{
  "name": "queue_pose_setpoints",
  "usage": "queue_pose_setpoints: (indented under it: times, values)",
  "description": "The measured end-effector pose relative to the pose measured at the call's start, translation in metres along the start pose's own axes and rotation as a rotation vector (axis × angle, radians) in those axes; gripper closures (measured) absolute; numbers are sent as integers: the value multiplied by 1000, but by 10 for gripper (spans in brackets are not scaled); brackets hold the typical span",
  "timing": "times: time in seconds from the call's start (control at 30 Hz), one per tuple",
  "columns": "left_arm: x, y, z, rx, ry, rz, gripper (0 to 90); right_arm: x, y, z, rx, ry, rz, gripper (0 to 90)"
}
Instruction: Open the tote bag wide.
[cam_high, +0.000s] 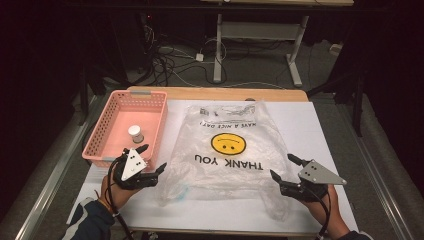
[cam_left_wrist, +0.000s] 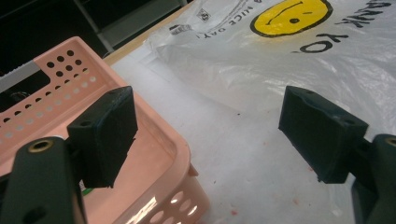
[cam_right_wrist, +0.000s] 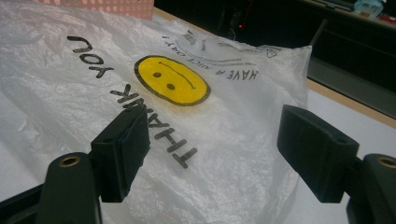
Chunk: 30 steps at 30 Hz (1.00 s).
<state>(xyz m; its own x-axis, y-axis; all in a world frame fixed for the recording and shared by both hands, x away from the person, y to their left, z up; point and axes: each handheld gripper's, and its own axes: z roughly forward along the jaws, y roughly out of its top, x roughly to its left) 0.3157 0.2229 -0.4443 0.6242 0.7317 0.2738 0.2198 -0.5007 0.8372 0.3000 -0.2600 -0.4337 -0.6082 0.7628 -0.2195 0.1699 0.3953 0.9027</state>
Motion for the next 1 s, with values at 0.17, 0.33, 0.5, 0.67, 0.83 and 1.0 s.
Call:
queue_pose_setpoints:
  times: [0.17, 0.33, 0.5, 0.67, 0.83, 1.0]
  values:
    - [0, -1, -1, 2, 5, 0, 189, -2, 0, 6, 25, 3, -9, 272]
    - [1, -3, -2, 3, 1, -10, 189, -7, 0, 7, 33, -3, 3, 280]
    - [4, -6, -5, 1, 9, -13, 189, -16, 8, 12, 19, -10, 1, 306]
    - [5, -7, -8, 0, 14, -12, 189, -44, 22, 34, 63, -36, 14, 352]
    - [5, -7, -8, 2, 16, -13, 189, -67, 34, 55, 118, -80, -7, 401]
    - [3, -7, -7, 3, 4, -4, 189, -98, 40, 83, 210, -62, 8, 522]
